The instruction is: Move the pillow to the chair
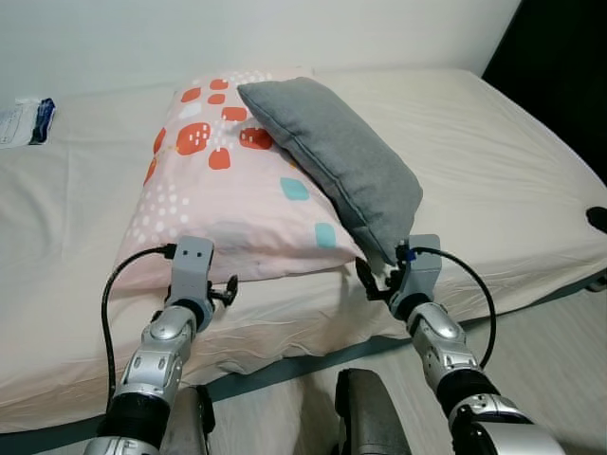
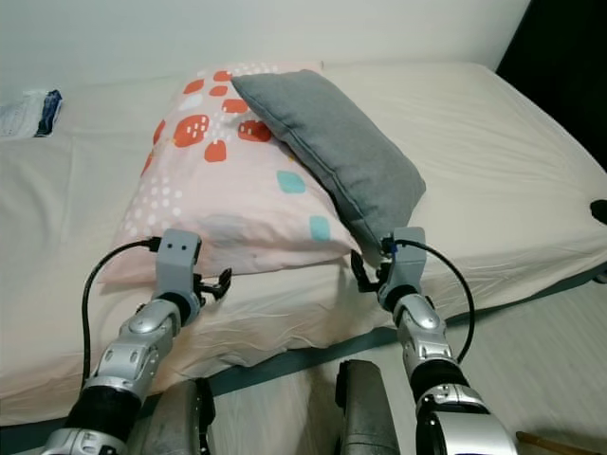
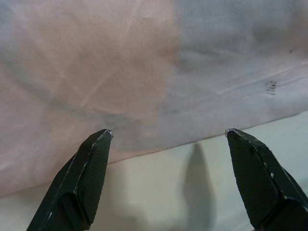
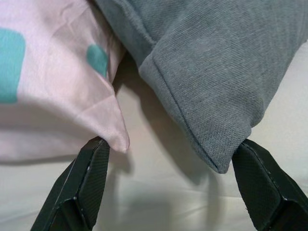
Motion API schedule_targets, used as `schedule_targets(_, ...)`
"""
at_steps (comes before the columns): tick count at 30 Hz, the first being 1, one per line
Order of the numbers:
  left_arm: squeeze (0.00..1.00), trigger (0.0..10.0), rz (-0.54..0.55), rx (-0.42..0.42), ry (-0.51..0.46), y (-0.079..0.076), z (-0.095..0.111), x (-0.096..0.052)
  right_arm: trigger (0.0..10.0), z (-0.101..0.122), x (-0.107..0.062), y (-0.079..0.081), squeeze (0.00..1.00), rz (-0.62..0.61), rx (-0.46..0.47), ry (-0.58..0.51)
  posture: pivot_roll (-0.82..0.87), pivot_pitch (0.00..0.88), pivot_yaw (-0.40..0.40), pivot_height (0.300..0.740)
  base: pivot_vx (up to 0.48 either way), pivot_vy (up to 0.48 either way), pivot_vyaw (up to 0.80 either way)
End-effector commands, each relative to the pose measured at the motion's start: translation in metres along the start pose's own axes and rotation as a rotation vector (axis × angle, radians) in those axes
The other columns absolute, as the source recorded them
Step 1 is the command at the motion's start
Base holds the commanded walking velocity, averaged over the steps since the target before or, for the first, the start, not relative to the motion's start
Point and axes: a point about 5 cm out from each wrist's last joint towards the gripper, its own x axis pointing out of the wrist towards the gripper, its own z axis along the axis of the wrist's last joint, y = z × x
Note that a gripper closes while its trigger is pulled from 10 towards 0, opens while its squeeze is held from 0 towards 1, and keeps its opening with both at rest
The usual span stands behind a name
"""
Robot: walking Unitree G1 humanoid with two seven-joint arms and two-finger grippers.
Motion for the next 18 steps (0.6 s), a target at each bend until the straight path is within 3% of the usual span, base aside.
schedule_targets(1, 0.0, 10.0, -0.006, 0.001, 0.019, 0.002, -0.003, 0.001, 10.0, 0.002, 0.001, 0.0, 0.0, -0.006, 0.031, -0.004, 0.03, 0.175, -0.057, 0.568, 0.0, 0.0, 0.0)
schedule_targets(18, 0.0, 10.0, -0.057, 0.029, 0.038, -0.006, -0.003, 0.003, 10.0, -0.009, -0.007, -0.003, 0.0, -0.05, 0.1, -0.008, 0.02, 0.186, -0.017, 0.553, 0.0, 0.0, 0.0)
